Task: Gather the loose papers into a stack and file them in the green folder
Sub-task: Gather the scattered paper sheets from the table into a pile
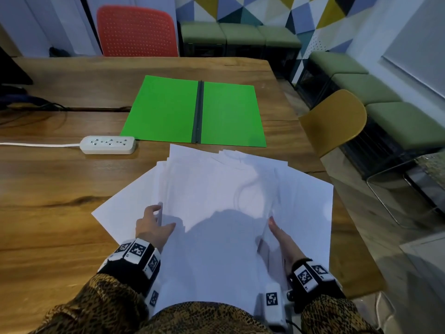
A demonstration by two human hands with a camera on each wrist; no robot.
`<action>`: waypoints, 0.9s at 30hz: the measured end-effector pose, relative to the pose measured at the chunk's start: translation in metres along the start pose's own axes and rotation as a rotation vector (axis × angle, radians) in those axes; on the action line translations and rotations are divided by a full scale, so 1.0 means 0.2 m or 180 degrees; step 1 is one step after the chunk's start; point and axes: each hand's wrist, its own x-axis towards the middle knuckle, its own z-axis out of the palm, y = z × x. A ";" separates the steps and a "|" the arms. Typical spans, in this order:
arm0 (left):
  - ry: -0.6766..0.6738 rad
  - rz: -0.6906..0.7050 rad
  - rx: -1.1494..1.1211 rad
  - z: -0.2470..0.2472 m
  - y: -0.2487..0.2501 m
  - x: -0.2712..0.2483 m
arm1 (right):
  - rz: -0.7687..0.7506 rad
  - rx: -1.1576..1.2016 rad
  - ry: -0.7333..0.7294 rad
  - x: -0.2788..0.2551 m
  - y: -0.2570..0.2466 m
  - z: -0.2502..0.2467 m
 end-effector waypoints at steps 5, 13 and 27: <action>0.0271 -0.0026 -0.0543 0.02 -0.03 0.00 | -0.0290 -0.0603 0.0081 0.01 0.06 0.05; -0.0310 0.0214 -0.1219 -0.13 -0.04 0.04 | -0.0497 0.0223 -0.0518 -0.03 0.00 0.00; -0.1060 0.1166 -0.2166 -0.21 0.02 -0.02 | -0.0297 0.0120 -0.0989 -0.01 -0.03 0.05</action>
